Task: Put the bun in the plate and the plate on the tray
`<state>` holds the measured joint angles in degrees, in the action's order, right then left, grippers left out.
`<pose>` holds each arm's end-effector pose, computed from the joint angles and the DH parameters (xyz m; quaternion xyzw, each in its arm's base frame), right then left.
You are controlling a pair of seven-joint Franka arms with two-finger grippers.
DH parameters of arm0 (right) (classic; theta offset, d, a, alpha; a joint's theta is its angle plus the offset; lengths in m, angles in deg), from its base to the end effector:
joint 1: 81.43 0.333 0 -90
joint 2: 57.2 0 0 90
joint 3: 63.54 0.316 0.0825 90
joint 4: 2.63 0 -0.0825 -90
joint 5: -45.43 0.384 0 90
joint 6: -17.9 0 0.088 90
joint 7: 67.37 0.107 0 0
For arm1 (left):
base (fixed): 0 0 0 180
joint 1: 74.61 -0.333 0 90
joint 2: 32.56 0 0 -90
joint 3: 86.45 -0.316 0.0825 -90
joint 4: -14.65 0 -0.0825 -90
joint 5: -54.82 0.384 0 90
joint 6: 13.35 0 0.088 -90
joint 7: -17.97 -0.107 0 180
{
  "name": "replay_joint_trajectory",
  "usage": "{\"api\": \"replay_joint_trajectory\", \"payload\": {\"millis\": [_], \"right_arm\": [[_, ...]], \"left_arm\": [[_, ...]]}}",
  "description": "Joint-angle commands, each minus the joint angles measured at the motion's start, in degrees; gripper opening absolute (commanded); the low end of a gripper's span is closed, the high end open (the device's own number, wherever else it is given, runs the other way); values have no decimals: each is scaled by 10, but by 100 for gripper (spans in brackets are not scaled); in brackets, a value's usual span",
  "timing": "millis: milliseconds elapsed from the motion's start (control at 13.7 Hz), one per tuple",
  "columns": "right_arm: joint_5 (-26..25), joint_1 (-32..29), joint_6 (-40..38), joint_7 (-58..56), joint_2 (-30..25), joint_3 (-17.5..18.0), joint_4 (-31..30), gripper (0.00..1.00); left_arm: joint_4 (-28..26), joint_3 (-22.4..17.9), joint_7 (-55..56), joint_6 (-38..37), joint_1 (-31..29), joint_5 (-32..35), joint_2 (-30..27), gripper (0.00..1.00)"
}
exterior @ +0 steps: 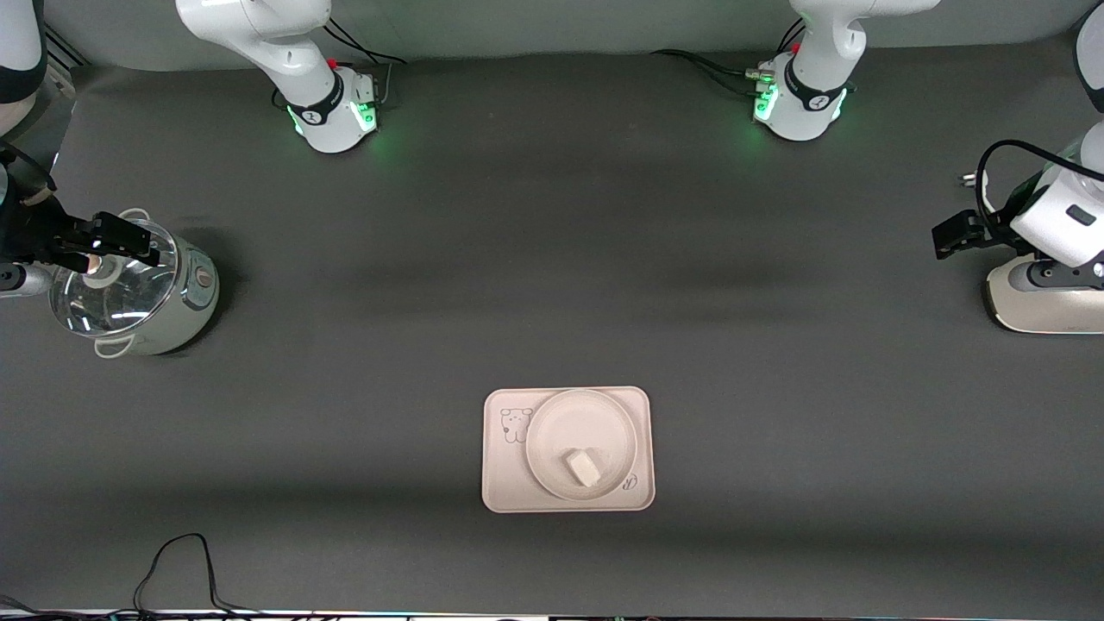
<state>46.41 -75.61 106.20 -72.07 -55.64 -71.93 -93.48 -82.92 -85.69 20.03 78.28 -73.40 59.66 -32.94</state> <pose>0.5578 -0.0221 0.6001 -0.9992 -0.0185 0.0352 0.0088 0.5490 -0.0101 0.5687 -0.9979 0.0025 0.0469 0.0438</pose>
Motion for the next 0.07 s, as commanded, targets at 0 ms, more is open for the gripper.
{"api": "replay_joint_trajectory", "payload": {"millis": [0], "right_arm": [[-14, 6, -5, 2, -14, -3, -13, 100]], "left_arm": [[14, 0, 8, -8, 3, 7, 6, 100]]}}
